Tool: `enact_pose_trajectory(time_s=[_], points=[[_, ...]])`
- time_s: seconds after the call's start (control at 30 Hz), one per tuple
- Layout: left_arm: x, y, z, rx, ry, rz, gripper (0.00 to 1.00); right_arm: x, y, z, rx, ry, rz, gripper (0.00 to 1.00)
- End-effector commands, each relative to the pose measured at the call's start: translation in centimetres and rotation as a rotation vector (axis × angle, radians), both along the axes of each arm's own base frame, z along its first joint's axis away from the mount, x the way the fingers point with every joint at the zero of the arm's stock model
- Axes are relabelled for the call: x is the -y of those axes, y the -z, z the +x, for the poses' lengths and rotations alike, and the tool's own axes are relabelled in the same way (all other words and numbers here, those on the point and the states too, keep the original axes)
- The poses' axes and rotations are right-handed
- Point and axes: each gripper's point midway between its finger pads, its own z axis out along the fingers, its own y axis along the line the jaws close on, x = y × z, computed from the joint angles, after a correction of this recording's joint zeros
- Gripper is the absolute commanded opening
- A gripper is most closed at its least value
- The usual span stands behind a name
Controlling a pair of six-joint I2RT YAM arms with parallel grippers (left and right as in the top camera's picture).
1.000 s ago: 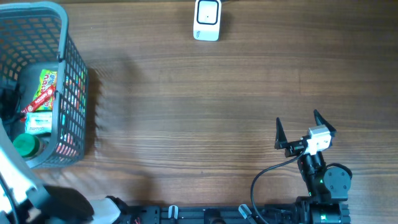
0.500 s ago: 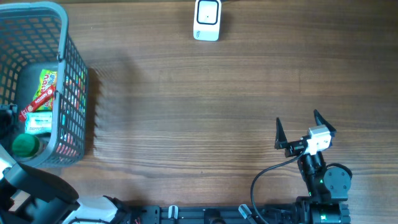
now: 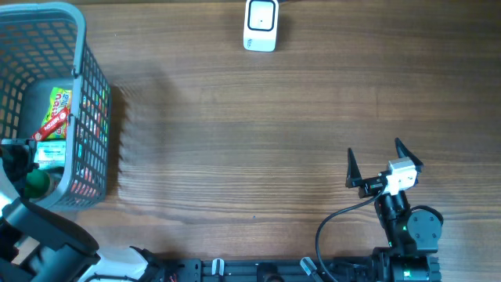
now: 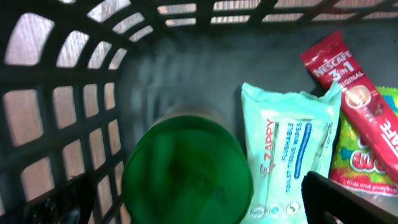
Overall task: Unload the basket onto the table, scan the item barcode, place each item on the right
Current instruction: 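Reach left gripper into basket and grasp green-lidded jar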
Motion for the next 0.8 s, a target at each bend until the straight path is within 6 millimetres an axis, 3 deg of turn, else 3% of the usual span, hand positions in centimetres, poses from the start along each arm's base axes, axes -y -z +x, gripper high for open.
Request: enact_pose_trajectory(time_s=[0.0,0.43,0.67,0.77], points=[[0.0,1.8,-0.6,-0.024,-0.017,-0.008,1.00,0.0,0.0,0.0,0.000,0.004,0.001,1.00],[0.0,5.3,0.5,-0.010,-0.008,-0.063,0.99,0.0,0.0,0.0,0.000,0.004,0.001,1.00],[0.7,6.9,0.0,-0.057,-0.009,-0.116,0.89,0.0,0.0,0.0,0.000,0.004,0.001,1.00],[0.9,6.9,-0.2,-0.063,-0.009,-0.124,0.80,0.0,0.0,0.0,0.000,0.004,0.001,1.00]])
